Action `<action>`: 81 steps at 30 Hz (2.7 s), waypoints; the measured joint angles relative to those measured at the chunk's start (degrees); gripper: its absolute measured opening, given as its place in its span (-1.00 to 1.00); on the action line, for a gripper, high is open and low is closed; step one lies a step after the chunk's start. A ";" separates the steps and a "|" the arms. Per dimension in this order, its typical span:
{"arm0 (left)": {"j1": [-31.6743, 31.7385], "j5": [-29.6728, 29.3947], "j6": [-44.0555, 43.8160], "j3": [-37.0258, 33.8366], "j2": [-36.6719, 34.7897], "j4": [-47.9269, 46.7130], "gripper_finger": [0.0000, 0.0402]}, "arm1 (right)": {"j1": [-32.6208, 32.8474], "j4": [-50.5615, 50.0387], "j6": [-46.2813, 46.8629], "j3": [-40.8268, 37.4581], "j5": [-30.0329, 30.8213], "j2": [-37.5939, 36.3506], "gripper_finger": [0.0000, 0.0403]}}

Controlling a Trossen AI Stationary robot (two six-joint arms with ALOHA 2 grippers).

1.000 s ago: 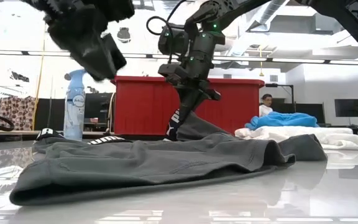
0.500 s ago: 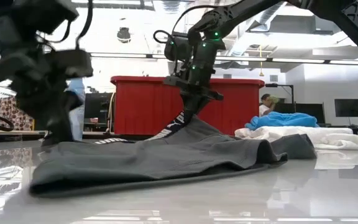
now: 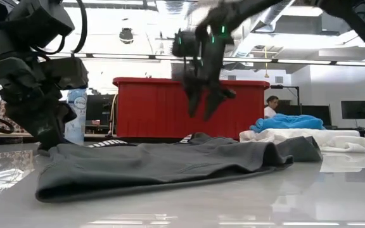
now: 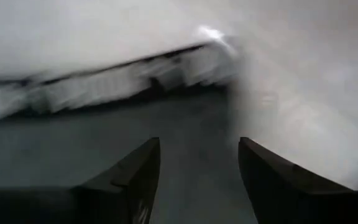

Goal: Fold laundry
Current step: Fold the gray boxers

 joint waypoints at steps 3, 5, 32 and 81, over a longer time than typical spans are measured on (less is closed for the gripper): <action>0.00 0.10 -2.06 0.00 0.00 0.09 -1.00 | 8.75 1.39 4.20 0.19 -0.39 -1.29 0.14; 0.01 0.17 -2.91 -0.04 0.01 0.51 -1.00 | 15.71 1.24 7.73 0.12 2.48 -1.16 0.08; -4.81 3.63 -25.83 -0.07 0.09 3.25 -1.00 | 41.29 9.09 40.42 -15.04 10.67 -0.28 -0.93; -1.07 0.17 -10.09 6.34 -0.15 8.34 -1.00 | 53.15 28.78 65.73 -19.63 16.00 1.49 -0.92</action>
